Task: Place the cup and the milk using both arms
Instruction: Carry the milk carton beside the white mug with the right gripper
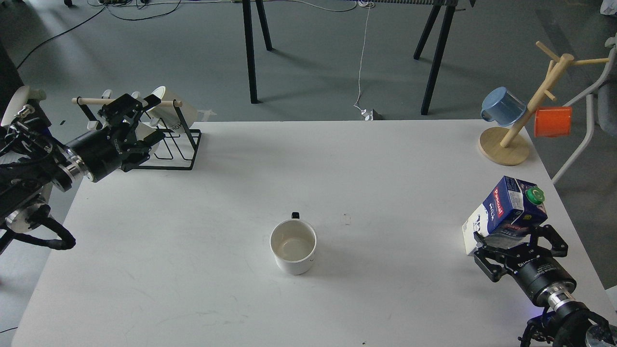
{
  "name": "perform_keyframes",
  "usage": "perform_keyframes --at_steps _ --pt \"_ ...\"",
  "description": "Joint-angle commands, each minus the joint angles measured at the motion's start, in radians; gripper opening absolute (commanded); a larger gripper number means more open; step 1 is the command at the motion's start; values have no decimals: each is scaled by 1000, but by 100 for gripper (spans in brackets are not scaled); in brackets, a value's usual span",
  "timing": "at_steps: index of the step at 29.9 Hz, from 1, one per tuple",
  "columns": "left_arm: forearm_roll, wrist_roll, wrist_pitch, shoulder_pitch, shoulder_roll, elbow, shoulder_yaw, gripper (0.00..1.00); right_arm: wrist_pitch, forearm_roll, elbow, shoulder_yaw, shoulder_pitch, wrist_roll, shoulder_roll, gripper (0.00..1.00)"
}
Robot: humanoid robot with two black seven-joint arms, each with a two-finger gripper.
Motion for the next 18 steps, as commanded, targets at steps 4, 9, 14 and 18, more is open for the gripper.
perform_keyframes --at_steps 4,9,14,18 --pt "0 0 0 0 -2 14 1 99 0 -4 -20 -2 -4 1 10 45" --pt "0 0 0 2 0 14 1 99 0 -15 -33 -2 -4 1 16 33" --pt "0 0 0 2 -2 24 3 99 0 -19 -26 -6 2 -1 26 33" --pt "0 0 0 5 -12 24 5 99 0 -85 -15 -14 45 -2 43 34"
